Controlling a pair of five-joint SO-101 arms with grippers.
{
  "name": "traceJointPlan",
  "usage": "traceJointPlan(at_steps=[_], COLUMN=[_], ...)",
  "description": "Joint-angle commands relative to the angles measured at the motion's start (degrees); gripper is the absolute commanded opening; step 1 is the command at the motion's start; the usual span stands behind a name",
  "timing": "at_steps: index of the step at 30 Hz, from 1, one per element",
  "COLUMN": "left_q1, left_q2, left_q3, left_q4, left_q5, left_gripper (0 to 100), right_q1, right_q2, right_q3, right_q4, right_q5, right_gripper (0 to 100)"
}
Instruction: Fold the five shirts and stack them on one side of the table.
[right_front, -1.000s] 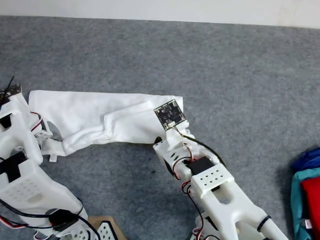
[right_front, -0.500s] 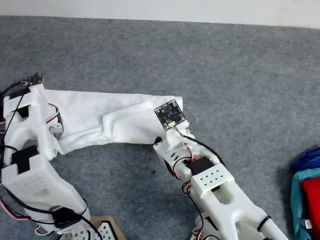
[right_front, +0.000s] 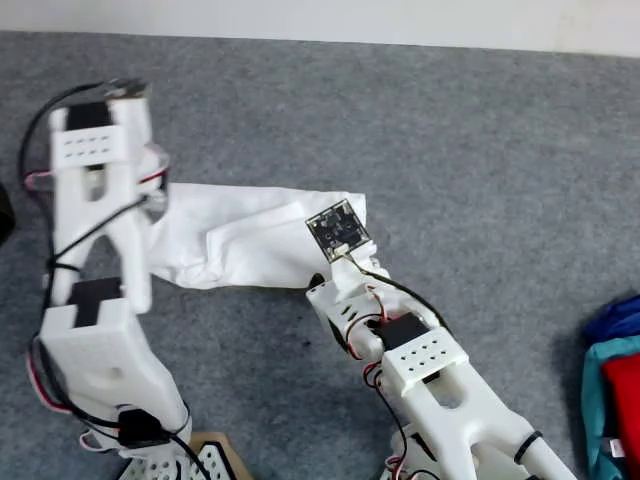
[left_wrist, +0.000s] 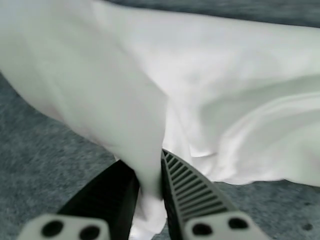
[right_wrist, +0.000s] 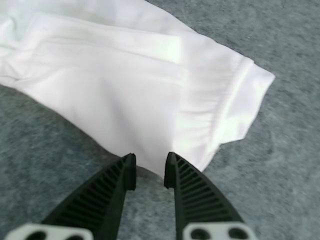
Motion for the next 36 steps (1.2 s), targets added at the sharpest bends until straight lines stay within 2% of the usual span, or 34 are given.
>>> traceJointPlan(at_steps=[1, 6, 13, 23, 30, 36], left_q1=[8.04, 18.77, 28.62, 35.47, 36.18, 39.16], left_q2=[-0.84, -0.75, -0.66, -0.22, -0.13, -0.13], left_q3=[-3.74, -3.74, -5.85, -9.71, -9.54, -4.35], left_q4=[1.32, 0.97, -0.26, -0.97, -4.48, -7.74], left_q5=[0.44, 0.44, 0.44, 0.53, 0.53, 0.53], left_gripper=[1, 1, 1, 1, 1, 1], right_q1=[3.03, 8.66, 11.21, 11.38, 11.47, 11.47], right_q2=[-2.07, -2.24, -2.24, -2.24, -2.24, -2.24], right_q3=[-0.66, -0.84, -1.54, -1.63, -1.71, -1.71], right_q4=[-1.19, -1.19, -1.10, -1.10, -1.10, -1.10], right_q5=[0.44, -5.36, -6.24, -6.24, -6.24, -6.24], right_gripper=[11.3, 11.3, 11.3, 11.3, 11.3, 11.3])
